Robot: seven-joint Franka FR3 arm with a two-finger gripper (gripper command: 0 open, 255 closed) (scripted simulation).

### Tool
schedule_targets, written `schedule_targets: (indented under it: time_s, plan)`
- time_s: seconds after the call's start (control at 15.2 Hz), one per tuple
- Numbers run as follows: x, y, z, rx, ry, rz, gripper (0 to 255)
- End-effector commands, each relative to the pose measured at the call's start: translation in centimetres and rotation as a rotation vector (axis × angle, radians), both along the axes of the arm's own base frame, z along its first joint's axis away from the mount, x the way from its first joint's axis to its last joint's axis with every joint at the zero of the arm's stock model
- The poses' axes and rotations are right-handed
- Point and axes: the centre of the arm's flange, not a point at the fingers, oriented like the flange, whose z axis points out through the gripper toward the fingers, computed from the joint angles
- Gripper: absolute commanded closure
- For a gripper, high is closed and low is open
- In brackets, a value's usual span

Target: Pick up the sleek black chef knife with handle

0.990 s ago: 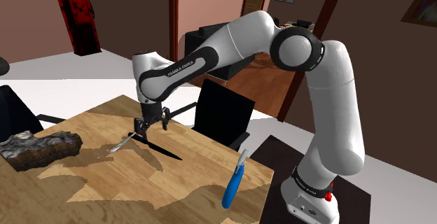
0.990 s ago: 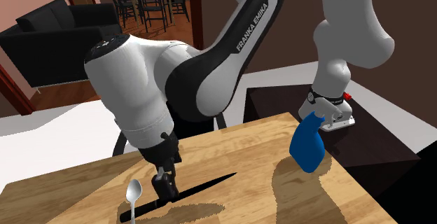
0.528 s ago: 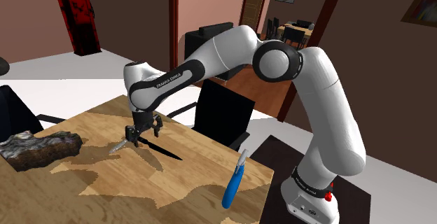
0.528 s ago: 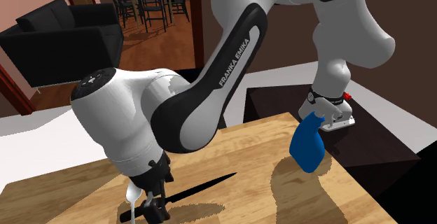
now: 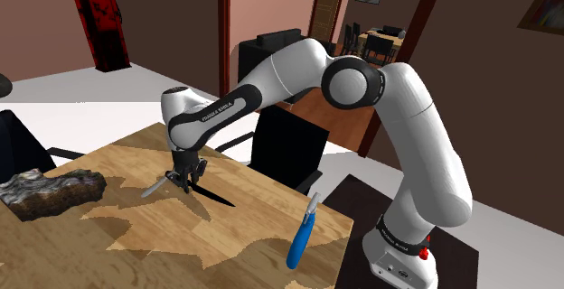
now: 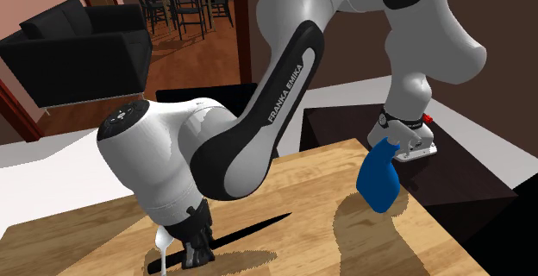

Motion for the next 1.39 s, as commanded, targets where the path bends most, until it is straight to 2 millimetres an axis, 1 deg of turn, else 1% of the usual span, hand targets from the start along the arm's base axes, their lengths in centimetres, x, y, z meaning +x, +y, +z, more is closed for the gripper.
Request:
schedule_targets:
  time_s: [0.0, 0.4, 1.32]
  plan:
    - [0.0, 0.0, 0.0, 0.000, 0.000, 0.000, 255]
    - [0.0, 0.0, 0.0, 0.000, 0.000, 0.000, 255]
    - [0.0, 0.0, 7.4, 0.000, 0.000, 0.000, 255]
